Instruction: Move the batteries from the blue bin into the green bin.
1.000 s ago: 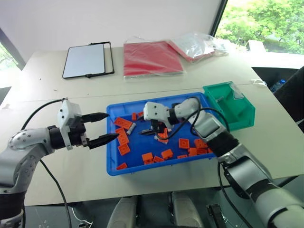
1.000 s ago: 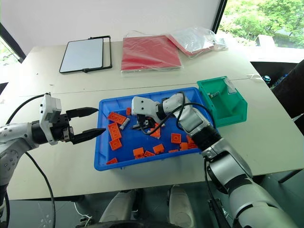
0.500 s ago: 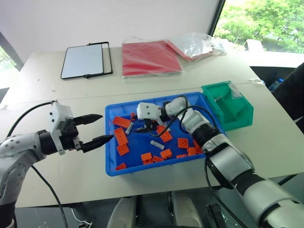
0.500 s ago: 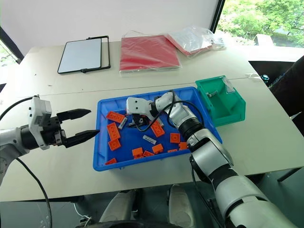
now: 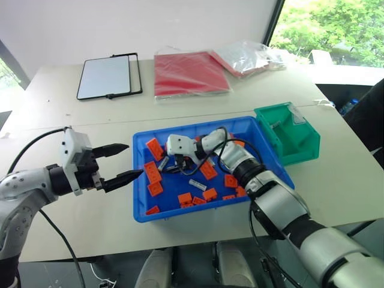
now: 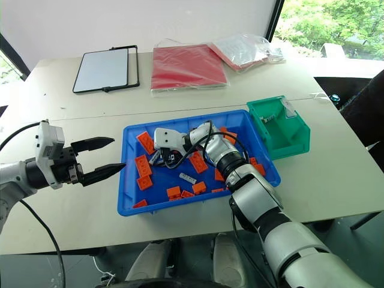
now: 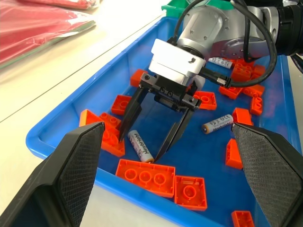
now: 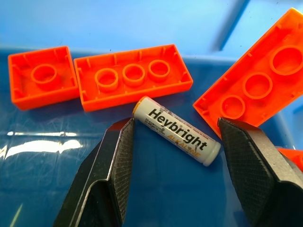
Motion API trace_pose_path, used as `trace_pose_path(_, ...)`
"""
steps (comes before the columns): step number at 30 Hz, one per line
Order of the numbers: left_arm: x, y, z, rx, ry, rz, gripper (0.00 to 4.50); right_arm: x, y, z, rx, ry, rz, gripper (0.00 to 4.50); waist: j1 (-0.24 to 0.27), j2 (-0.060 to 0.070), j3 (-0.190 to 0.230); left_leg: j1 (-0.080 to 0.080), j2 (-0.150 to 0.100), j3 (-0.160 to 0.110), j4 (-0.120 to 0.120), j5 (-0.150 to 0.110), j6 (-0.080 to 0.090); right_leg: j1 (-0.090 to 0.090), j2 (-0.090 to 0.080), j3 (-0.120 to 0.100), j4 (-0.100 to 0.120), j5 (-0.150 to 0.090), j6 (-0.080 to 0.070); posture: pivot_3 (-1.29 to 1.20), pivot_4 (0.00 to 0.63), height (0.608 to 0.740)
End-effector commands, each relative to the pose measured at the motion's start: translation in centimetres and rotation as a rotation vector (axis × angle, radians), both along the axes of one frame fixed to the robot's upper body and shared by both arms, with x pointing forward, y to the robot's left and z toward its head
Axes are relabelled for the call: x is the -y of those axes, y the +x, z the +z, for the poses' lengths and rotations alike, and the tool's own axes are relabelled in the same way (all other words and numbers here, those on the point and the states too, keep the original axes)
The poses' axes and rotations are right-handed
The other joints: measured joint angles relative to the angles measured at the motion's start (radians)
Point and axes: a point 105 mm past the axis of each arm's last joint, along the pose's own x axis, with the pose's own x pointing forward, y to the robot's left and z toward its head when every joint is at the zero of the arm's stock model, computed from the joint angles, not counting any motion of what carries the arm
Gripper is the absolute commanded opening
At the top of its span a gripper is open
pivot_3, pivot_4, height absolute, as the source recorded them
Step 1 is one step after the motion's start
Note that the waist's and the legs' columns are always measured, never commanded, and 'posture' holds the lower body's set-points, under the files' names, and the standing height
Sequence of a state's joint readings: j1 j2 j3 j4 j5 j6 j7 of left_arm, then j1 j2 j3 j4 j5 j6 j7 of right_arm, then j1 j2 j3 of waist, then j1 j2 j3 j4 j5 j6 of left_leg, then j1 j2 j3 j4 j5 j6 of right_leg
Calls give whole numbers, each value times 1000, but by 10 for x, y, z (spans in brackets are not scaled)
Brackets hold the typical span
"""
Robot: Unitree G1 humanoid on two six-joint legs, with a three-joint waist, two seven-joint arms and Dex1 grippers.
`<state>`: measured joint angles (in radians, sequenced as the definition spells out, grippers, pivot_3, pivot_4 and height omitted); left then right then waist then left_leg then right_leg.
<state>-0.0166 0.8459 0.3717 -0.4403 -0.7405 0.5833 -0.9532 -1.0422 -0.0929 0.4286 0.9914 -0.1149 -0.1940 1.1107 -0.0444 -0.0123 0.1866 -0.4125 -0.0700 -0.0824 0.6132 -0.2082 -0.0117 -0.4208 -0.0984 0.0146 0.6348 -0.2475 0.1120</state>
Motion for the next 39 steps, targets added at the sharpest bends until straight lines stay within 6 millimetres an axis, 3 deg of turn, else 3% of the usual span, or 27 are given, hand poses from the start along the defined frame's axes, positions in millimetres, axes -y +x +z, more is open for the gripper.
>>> trace_pose_path(1,0,0,13,56,7,-4,4500,-1,2,3,15,-8,1,2599,0,0,0,0,0,0,0,0,0,0,0,0,0,0,0,0,150,731)
trace_pose_path(4,1,2,13,57,6,-5,4500,5,1,0,8,-11,2,1519,0,0,0,1,0,0,0,0,0,0,0,0,0,0,0,0,150,731)
trace_pose_path(7,0,3,13,58,6,-6,4500,9,0,-1,7,-13,6,91,0,0,0,1,0,0,0,0,0,1,0,0,0,0,0,0,150,731)
trace_pose_path(14,2,7,11,57,12,-19,4500,27,-4,21,20,64,-14,68,4,0,0,1,0,0,0,0,0,1,0,0,0,0,0,0,150,731)
trace_pose_path(20,6,10,9,48,6,-40,4500,65,-19,80,60,279,-230,68,8,0,0,0,0,0,0,0,0,0,0,0,0,0,0,0,150,731)
trace_pose_path(22,8,11,7,42,3,-51,4500,91,-16,103,72,367,-404,68,9,0,0,0,0,0,0,0,0,0,0,0,1,0,0,0,150,731)
trace_pose_path(26,8,11,6,30,0,-67,4500,173,-11,134,154,488,-823,68,26,0,0,0,0,0,0,0,0,1,-1,1,0,0,0,0,150,731)
trace_pose_path(29,9,14,3,24,1,-79,4500,230,-17,140,209,496,-1077,68,39,0,0,0,0,1,0,0,0,1,-3,1,-1,0,-1,0,150,731)
trace_pose_path(33,13,20,3,24,-2,-101,4500,280,-22,132,231,469,-1311,68,35,0,0,-1,-1,2,0,0,0,1,-4,0,-2,-2,-4,0,150,731)
trace_pose_path(35,15,23,4,26,-5,-116,4500,294,-24,124,183,481,-1399,1104,29,0,0,-1,0,3,1,0,1,1,-4,1,-2,-2,-4,0,150,731)
trace_pose_path(39,16,27,4,29,-4,-123,4500,284,-26,118,176,452,-1359,3025,26,0,0,0,1,3,0,0,1,1,-3,1,-2,-1,-1,0,150,731)
